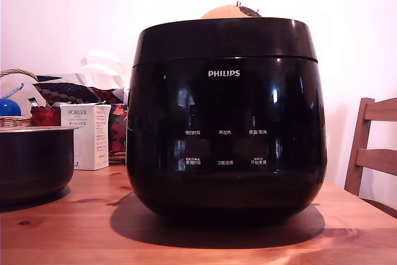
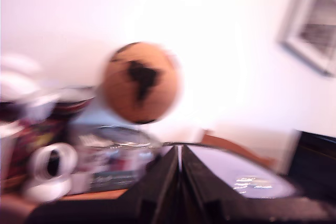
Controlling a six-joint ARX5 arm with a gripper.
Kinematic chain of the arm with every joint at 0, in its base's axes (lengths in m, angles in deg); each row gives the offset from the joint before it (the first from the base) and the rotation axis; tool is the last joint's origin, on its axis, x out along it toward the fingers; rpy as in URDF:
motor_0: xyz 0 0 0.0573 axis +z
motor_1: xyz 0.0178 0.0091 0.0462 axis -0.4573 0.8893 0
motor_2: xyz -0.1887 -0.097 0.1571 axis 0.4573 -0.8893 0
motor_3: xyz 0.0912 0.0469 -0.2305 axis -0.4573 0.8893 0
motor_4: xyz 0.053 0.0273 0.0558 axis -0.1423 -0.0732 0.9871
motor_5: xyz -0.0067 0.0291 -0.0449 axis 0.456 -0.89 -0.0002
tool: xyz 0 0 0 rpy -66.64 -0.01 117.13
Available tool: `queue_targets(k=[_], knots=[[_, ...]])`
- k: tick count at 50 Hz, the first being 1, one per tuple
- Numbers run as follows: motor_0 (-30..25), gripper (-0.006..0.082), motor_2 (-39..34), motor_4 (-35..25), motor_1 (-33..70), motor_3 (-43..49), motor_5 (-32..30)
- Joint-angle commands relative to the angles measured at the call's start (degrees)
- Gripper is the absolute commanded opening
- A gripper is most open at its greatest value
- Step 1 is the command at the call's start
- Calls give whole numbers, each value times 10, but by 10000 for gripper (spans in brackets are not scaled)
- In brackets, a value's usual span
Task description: Open the rice cooker by pressing the large metal button on the top of its lid with medium force
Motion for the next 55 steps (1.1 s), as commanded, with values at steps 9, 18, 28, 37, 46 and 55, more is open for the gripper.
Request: queue_targets(k=[9,18,28,37,46,55], knots=[[-29,-24,58,-50,107,1,-7],[-67,-24,108,-63,206,-8,-17],[-133,-24,159,-58,306,-36,-93],[-206,-24,187,-19,392,-80,-144],[-281,-24,201,30,467,-116,-185],[-336,-24,226,59,540,-137,-221]])
